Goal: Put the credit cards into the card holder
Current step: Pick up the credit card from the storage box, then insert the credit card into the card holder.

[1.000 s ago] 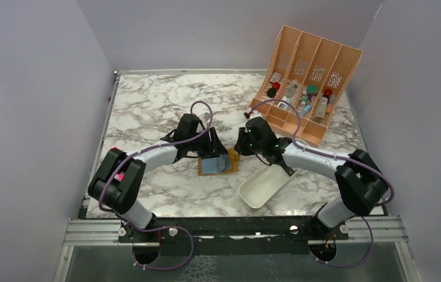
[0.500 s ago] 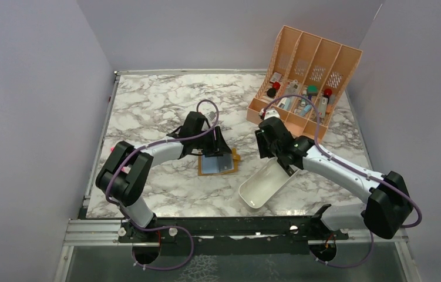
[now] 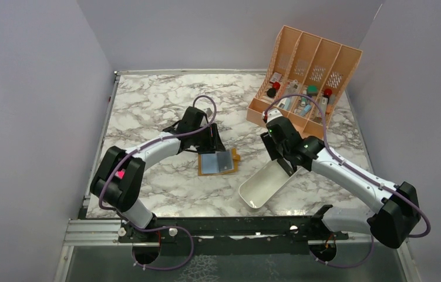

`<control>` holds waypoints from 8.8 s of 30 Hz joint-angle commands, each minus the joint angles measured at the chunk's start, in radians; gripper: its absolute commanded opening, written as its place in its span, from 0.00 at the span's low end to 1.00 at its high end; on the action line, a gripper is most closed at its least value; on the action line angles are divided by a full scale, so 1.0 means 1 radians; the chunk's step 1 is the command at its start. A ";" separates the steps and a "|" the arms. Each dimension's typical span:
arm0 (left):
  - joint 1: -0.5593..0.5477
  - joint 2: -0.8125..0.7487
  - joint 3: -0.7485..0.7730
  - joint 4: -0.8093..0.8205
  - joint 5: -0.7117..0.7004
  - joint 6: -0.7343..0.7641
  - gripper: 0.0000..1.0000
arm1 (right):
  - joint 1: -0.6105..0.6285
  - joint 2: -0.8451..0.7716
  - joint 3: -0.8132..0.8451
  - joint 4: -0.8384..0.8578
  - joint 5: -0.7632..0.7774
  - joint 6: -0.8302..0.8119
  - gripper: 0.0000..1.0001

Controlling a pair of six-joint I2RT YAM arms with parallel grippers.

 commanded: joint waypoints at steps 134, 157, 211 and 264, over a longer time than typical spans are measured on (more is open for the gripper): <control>0.019 -0.598 -0.297 0.593 0.326 -0.405 0.00 | -0.026 -0.192 -0.327 1.080 -0.756 0.893 0.26; 0.105 -0.370 -0.250 0.098 0.037 -0.078 0.00 | -0.025 0.235 0.042 0.460 -0.518 0.287 0.51; 0.154 -0.076 -0.258 0.214 0.135 -0.047 0.00 | -0.014 0.555 0.079 0.421 -0.523 0.202 0.32; 0.164 -0.066 -0.278 0.266 0.161 -0.126 0.00 | -0.001 0.634 0.078 0.418 -0.470 0.204 0.28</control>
